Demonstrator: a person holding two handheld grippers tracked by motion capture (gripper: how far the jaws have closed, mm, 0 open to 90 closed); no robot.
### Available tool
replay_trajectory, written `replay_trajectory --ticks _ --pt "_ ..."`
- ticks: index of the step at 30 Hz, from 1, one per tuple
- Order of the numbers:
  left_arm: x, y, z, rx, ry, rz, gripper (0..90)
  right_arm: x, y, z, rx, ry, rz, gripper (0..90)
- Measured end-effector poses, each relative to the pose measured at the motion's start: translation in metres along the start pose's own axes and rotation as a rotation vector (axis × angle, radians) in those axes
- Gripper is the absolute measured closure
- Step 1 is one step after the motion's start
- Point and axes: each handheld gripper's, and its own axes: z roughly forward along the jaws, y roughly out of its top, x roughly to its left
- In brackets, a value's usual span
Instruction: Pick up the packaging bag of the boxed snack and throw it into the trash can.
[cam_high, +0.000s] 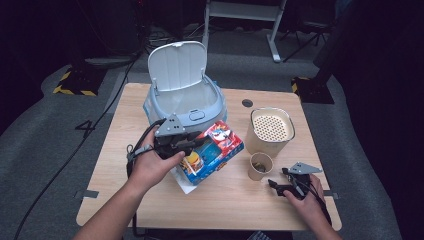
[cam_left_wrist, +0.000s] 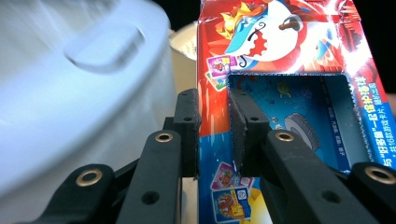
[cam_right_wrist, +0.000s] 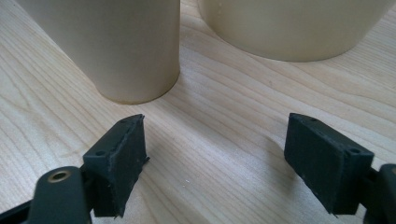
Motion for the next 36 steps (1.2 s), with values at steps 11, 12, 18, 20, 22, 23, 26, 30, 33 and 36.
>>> replay_trajectory --ticks 11,12,18,20,22,23,26,30,33,36 --pt "0.008 0.036 -0.023 -0.109 0.073 0.034 75.0 0.0 0.0 0.0 0.001 -0.001 -0.001 20.8" --pt "0.009 0.038 -0.025 -0.124 0.081 0.034 75.0 0.0 0.0 0.0 0.0 0.0 0.0 20.8" --pt "0.017 0.054 -0.032 -0.179 0.126 0.045 75.0 0.0 0.0 0.0 0.001 -0.001 -0.001 20.8" --pt "0.019 0.06 -0.034 -0.194 0.134 0.045 75.0 0.0 0.0 0.0 0.001 -0.001 -0.001 20.8" --pt "0.021 0.065 -0.036 -0.209 0.142 0.046 75.0 0.0 0.0 0.0 0.001 -0.001 -0.001 20.8" --pt "0.022 0.068 -0.038 -0.212 0.144 0.045 75.1 0.0 0.0 0.0 0.001 -0.001 -0.001 20.8" --pt "0.026 0.077 -0.04 -0.227 0.153 0.041 75.1 0.0 0.0 0.0 0.0 0.0 -0.001 20.8" --pt "0.034 0.086 -0.042 -0.239 0.183 0.037 75.1 0.0 0.0 0.0 0.001 -0.002 0.0 20.8" --pt "0.043 0.091 -0.043 -0.256 0.213 0.026 75.1 0.0 0.0 0.0 0.001 -0.001 0.0 20.8" --pt "0.051 0.094 -0.045 -0.289 0.24 0.009 75.1 0.0 0.0 0.0 0.001 -0.001 0.0 20.8"
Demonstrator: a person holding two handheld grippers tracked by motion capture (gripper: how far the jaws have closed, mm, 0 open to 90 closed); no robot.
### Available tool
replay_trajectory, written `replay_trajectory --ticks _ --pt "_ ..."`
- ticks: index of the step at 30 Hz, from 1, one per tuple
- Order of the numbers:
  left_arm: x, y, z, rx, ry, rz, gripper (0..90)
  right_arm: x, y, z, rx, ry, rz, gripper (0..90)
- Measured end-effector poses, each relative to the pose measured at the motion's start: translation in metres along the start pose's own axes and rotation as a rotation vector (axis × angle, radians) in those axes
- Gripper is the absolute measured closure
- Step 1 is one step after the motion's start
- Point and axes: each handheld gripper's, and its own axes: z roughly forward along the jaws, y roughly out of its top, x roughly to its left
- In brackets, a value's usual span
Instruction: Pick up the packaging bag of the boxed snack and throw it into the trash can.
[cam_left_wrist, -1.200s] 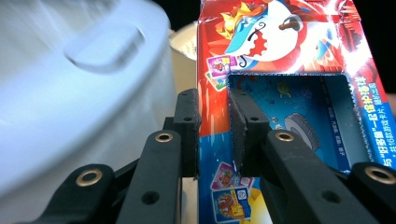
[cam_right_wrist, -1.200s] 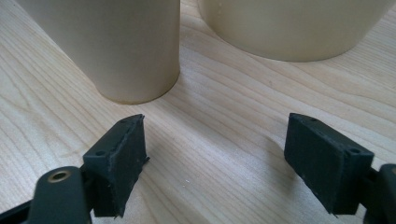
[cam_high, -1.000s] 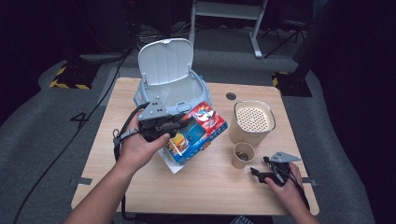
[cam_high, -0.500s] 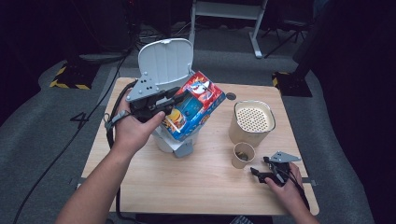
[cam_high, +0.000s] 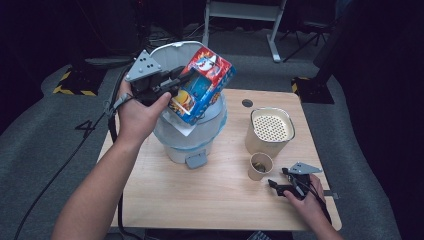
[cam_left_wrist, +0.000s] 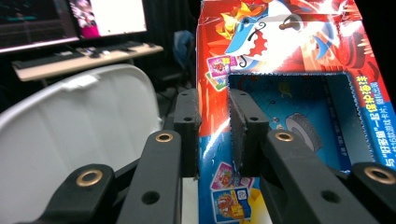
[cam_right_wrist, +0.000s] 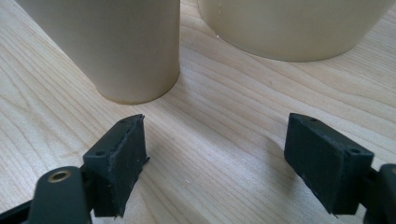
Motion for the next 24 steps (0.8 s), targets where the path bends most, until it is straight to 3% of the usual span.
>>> replay_trajectory --ticks 7,12,18,24 --pt "0.015 0.006 0.003 -0.071 0.078 -0.022 75.1 0.0 0.0 0.0 0.0 0.0 0.0 20.8" --pt "0.019 0.005 0.014 -0.107 0.144 0.016 75.0 0.0 0.0 0.0 0.0 0.0 0.0 20.8" --pt "0.027 0.004 0.026 -0.111 0.165 -0.012 75.1 0.0 0.0 0.0 -0.001 0.001 0.0 20.8" --pt "0.035 0.0 0.034 -0.073 0.179 -0.013 75.0 0.0 0.0 0.0 0.0 0.0 0.0 20.8"
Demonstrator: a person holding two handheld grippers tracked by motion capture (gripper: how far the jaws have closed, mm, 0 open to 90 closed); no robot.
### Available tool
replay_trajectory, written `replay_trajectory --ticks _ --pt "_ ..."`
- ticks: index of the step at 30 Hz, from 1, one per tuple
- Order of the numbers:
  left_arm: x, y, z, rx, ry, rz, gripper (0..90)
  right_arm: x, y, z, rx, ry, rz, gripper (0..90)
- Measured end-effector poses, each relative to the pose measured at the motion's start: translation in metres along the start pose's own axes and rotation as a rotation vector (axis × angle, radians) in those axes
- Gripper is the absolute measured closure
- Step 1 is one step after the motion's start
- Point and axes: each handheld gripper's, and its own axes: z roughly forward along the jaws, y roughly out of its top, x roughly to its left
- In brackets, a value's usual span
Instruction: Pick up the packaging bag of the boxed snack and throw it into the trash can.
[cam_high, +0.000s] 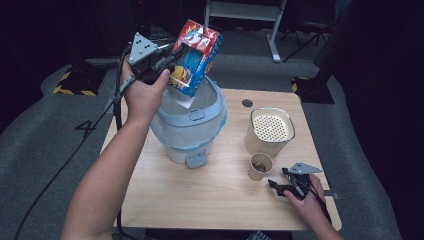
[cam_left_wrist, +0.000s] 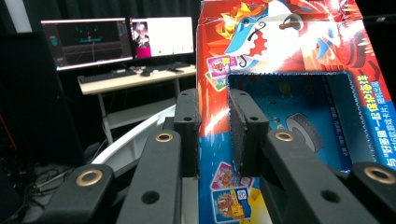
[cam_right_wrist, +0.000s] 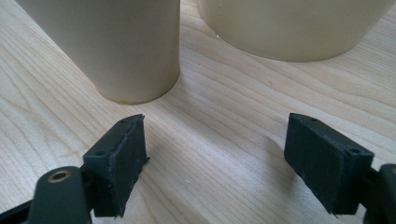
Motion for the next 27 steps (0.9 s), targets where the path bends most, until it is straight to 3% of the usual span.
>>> replay_trajectory --ticks 9,20,27 --pt "0.0 -0.006 0.015 0.043 -0.016 -0.013 74.9 0.0 0.0 0.0 0.0 0.0 0.0 20.8" --pt "-0.001 -0.009 0.028 0.122 -0.009 0.018 73.6 0.0 0.0 0.0 0.0 0.0 0.0 20.8" --pt "0.001 -0.017 0.032 0.179 -0.017 0.014 72.5 0.0 0.0 0.0 0.0 0.0 0.001 20.8"
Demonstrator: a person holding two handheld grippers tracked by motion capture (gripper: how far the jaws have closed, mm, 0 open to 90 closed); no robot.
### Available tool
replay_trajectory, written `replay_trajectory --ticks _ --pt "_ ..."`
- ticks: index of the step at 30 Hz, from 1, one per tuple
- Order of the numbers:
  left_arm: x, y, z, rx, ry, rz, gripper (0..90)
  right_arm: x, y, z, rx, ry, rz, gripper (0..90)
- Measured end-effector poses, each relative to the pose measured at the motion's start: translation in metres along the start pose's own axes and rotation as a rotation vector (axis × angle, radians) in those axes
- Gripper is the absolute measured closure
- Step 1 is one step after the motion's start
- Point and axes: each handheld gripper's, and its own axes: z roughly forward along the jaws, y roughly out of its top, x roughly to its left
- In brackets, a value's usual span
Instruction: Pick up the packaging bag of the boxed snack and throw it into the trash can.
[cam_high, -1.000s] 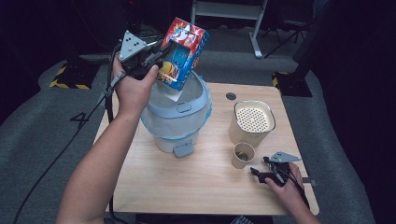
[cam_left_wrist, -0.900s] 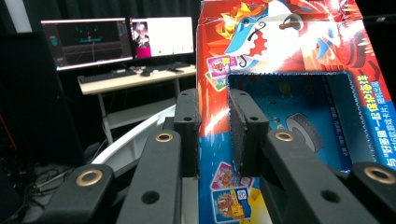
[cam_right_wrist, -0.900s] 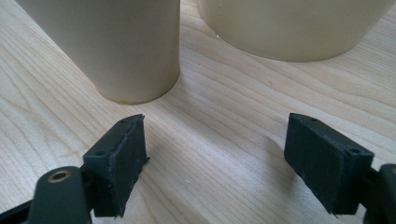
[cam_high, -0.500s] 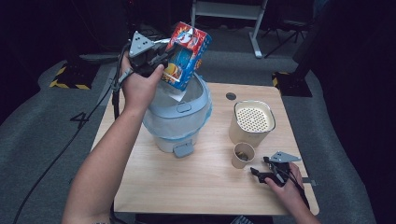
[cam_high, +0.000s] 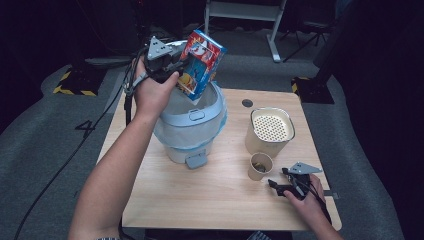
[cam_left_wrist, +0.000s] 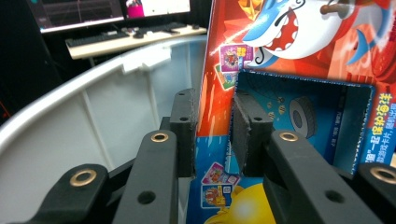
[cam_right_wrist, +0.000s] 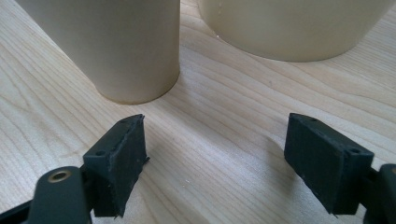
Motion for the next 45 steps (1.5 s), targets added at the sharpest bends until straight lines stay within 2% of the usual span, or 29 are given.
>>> replay_trajectory --ticks 8,14,17,19,23,28,31,36,41,45 --pt "-0.005 -0.009 -0.001 0.047 -0.012 0.016 73.7 0.0 0.0 0.0 0.0 0.0 -0.001 20.8" --pt "-0.005 -0.014 -0.001 0.072 0.006 0.03 74.0 0.0 0.0 0.0 0.0 0.0 0.0 20.8" --pt "-0.003 -0.017 -0.003 0.065 0.006 0.011 73.5 0.0 0.0 0.0 0.0 0.0 -0.001 20.8" --pt "-0.001 -0.019 -0.005 0.069 0.001 -0.009 70.0 0.0 0.0 0.0 0.0 0.0 -0.001 20.8" --pt "-0.001 -0.021 -0.008 0.082 -0.016 -0.019 53.4 0.0 0.0 0.0 0.0 0.0 -0.001 20.8" --pt "-0.002 -0.018 -0.017 0.072 -0.037 -0.024 50.4 0.0 0.0 0.0 0.0 0.0 -0.001 20.8" --pt "-0.006 -0.017 -0.025 0.059 -0.063 -0.027 49.2 0.0 0.0 0.0 0.0 0.0 -0.001 20.8" --pt "-0.012 -0.019 -0.042 0.067 -0.119 -0.008 46.9 0.0 0.0 0.0 -0.001 0.001 -0.001 20.8" --pt "-0.016 -0.024 -0.065 0.049 -0.15 -0.008 45.4 0.0 0.0 0.0 0.0 0.0 -0.001 20.8" --pt "-0.022 -0.032 -0.08 0.061 -0.169 0.008 45.1 0.0 0.0 0.0 0.0 0.0 -0.001 20.8"
